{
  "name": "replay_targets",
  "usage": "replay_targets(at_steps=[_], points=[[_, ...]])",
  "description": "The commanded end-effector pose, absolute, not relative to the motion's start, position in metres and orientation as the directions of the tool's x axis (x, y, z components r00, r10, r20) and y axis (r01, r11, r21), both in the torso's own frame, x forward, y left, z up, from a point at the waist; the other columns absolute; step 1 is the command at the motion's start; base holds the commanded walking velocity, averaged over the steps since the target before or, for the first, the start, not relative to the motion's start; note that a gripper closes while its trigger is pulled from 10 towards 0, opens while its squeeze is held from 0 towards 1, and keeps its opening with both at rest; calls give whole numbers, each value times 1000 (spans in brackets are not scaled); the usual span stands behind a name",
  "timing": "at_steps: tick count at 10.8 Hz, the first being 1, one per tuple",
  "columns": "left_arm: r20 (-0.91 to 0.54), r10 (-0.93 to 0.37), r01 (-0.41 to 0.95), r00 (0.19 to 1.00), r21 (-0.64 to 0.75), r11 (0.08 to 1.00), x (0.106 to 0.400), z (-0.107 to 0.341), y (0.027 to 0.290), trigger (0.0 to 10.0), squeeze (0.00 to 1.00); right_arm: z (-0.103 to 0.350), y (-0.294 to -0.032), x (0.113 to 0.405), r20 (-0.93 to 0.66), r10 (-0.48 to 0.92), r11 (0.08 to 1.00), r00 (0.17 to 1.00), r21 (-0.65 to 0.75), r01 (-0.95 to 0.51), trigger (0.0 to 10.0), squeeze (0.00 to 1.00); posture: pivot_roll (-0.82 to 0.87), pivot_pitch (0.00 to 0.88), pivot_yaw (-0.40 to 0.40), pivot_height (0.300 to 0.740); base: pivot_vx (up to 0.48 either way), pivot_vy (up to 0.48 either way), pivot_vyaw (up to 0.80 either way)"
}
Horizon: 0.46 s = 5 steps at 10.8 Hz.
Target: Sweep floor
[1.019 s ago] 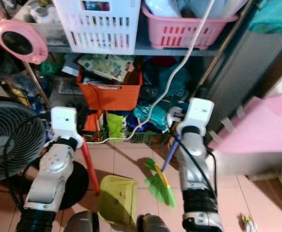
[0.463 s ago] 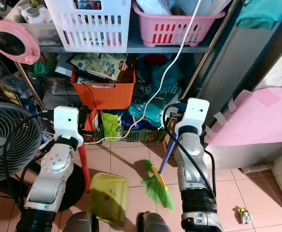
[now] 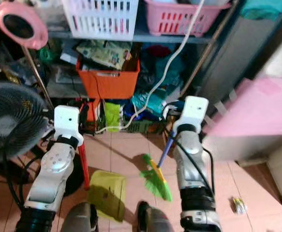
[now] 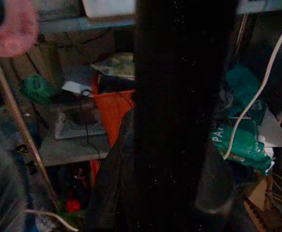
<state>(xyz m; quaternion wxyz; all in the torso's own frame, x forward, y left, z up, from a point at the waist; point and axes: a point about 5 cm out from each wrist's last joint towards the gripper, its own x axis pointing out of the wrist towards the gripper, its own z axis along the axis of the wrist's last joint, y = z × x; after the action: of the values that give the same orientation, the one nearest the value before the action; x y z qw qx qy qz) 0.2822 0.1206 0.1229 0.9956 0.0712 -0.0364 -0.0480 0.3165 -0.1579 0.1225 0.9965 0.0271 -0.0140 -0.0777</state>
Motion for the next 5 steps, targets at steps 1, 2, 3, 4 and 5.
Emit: replay_targets(at_steps=[1, 2, 3, 4, 5], points=[[82, -112, 100, 990, 143, 985, 283, 126, 117, 10000, 0, 118, -160, 316, -9, -161, 985, 987, 57, 161, 10000, 0, 5, 81, -48, 740, -300, 0, 0], [81, -118, 105, 990, 143, 984, 282, 126, 117, 10000, 0, 117, -159, 317, -10, -160, 985, 987, 58, 161, 10000, 0, 5, 77, -44, 740, -296, 0, 0], [80, -122, 110, 989, 142, 984, 283, 126, 117, 10000, 0, 117, -159, 317, -10, -160, 985, 987, 60, 160, 10000, 0, 6, 76, -41, 740, -300, 0, 0], [80, -124, 112, 989, 145, 983, 283, 126, 117, 10000, 0, 117, -158, 317, -10, -158, 985, 987, 61, 158, 10000, 0, 6, 77, -40, 740, -289, 0, 0], [82, -124, 111, 989, 148, 983, 283, 126, 117, 10000, 0, 117, -158, 317, -11, -155, 986, 988, 62, 156, 10000, 0, 8, 75, -39, 740, -277, 0, 0]])
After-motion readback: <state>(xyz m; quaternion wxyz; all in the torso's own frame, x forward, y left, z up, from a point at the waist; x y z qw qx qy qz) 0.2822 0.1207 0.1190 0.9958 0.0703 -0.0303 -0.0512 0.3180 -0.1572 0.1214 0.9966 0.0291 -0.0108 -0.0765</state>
